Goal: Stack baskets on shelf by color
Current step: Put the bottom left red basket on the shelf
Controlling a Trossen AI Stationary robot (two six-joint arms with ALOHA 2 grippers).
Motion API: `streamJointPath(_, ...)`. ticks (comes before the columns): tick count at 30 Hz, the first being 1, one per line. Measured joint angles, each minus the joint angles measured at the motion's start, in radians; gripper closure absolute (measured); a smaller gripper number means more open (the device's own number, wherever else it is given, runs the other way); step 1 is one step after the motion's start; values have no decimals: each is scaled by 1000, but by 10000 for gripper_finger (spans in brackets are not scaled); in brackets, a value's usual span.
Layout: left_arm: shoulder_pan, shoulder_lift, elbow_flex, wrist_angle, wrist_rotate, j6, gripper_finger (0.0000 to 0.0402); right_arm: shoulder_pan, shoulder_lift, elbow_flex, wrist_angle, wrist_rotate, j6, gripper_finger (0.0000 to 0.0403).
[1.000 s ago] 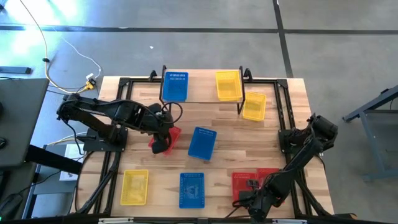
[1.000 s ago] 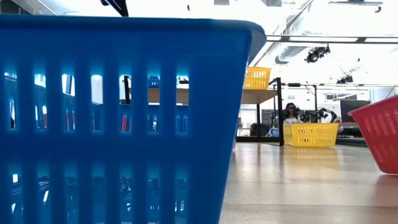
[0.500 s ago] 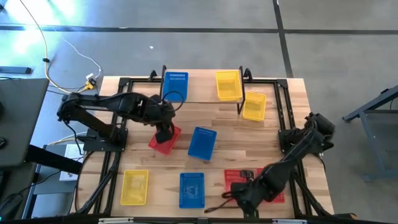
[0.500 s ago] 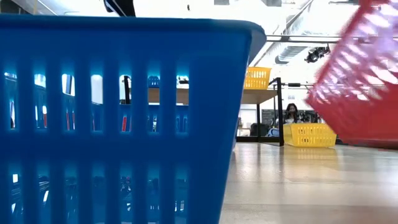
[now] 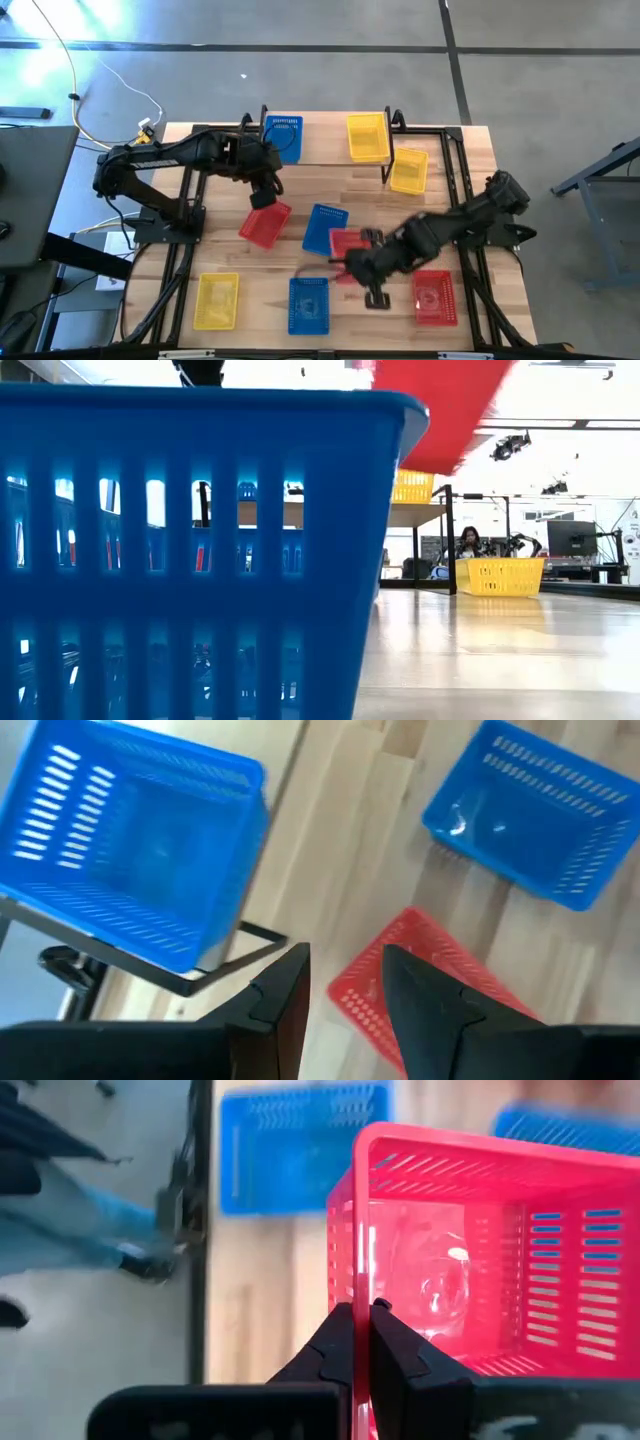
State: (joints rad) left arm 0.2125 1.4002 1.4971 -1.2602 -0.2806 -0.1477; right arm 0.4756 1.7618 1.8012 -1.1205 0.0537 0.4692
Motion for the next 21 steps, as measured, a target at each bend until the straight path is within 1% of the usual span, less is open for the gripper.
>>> streamJointPath(4,53,0,0,0,0,36,286,-83,0,60,2,29,-93,402)
streamJointPath(11,112,-9,0,-1,4,99,286,-200,0,136,14,129,-234,403)
streamJointPath(15,133,-18,0,-3,8,99,286,-264,0,150,48,184,-300,403)
streamJointPath(21,135,-30,0,-4,9,108,287,-360,0,150,89,215,-390,403)
